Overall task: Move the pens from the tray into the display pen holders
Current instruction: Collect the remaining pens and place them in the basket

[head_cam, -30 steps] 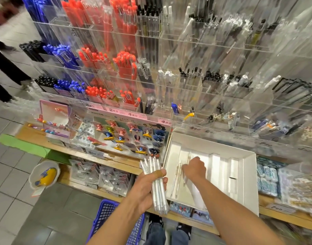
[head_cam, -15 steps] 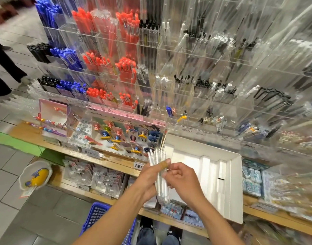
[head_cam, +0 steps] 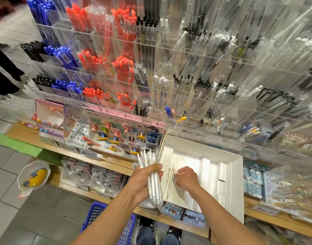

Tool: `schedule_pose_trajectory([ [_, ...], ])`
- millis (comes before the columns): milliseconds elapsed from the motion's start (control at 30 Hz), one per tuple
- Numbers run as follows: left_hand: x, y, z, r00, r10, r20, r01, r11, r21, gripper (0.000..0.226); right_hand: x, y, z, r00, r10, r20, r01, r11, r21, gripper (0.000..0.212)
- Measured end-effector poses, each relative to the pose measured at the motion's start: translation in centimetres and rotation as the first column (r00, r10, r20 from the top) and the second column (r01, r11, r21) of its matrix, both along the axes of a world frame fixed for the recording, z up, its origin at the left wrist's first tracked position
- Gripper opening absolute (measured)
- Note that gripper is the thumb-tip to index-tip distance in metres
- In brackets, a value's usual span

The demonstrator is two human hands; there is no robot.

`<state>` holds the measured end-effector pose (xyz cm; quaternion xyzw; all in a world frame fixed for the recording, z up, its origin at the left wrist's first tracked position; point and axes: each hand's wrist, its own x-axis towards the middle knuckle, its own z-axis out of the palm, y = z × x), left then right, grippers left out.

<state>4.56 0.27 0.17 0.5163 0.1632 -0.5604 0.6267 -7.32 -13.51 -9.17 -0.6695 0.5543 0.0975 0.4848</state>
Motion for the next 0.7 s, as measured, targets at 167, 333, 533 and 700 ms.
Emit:
schedule_pose_trajectory([
  [167, 0.3, 1.1, -0.2, 1.000, 0.000, 0.006, 0.000, 1.000, 0.018, 0.034, 1.5, 1.5, -3.8, 0.960, 0.167, -0.224, -0.200, 0.970, -0.137, 0.022],
  [333, 0.3, 1.6, -0.3, 1.000, 0.026, -0.010, -0.026, 1.000, 0.005, 0.035, 1.1, 0.7, -2.2, 0.966, 0.068, -0.251, -0.110, 0.982, -0.156, 0.016],
  [533, -0.1, 1.3, 0.0, 0.995, 0.101, -0.028, -0.102, 0.994, -0.044, 0.049, -1.1, 1.0, 5.6, 0.939, -0.164, 0.304, 0.150, 0.986, 0.068, 0.003],
  [700, -1.0, 0.8, 0.7, 0.990, 0.013, -0.138, -0.035, 0.987, -0.159, 0.044, -0.1, 6.0, 11.8, 0.871, -0.086, 0.483, 0.036, 0.993, 0.112, 0.013],
])
